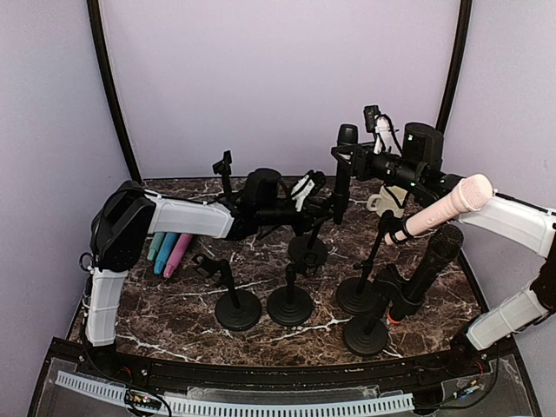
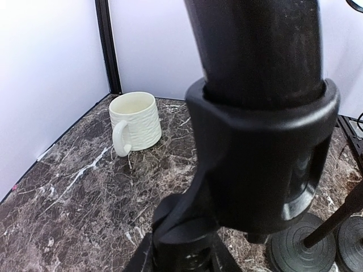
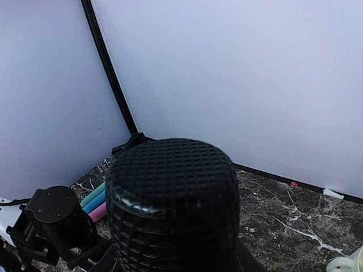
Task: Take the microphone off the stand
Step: Remove the microphone from the microphone stand.
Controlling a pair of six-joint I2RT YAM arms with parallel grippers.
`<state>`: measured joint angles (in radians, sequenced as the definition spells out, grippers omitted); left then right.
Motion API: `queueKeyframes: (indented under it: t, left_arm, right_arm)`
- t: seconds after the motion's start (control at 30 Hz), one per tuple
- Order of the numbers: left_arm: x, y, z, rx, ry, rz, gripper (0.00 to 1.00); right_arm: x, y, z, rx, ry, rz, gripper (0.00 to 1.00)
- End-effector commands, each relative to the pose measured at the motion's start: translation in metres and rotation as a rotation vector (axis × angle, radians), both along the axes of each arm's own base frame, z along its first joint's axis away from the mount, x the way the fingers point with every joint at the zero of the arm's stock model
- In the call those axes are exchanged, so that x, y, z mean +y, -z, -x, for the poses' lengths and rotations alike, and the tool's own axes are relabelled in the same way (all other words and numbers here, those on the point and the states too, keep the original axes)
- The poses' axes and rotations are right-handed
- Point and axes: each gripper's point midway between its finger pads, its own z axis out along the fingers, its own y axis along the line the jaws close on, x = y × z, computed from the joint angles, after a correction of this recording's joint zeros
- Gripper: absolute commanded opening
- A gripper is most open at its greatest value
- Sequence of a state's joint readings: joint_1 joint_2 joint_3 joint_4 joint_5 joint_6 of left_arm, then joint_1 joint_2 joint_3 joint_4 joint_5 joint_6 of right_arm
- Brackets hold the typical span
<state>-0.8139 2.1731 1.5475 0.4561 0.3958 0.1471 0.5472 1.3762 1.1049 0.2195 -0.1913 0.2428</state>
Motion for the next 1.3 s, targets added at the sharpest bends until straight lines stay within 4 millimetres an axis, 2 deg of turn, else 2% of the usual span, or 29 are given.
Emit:
queueKeyframes:
  t: [0.0, 0.37, 1.1, 1.27]
  left_arm:
    - [0.023, 0.049, -0.002, 0.07, -0.072, -0.145, 0.0]
    - [0.026, 0.058, 0.001, 0.084, -0.073, -0.149, 0.0]
    - [0.027, 0.059, 0.001, 0.084, -0.076, -0.149, 0.0]
    - [0.027, 0.06, 0.001, 0.085, -0.077, -0.152, 0.0]
  right_arm:
    - [-0.039, -0.137, 0.021, -0.326, 0.12, -0.26, 0.0]
    - [-0.045, -0.154, 0.027, -0.354, 0.142, -0.284, 0.0]
    - [-0.061, -0.189, 0.044, -0.427, 0.167, -0.373, 0.0]
    - [-0.07, -0.196, 0.044, -0.435, 0.207, -0.412, 0.0]
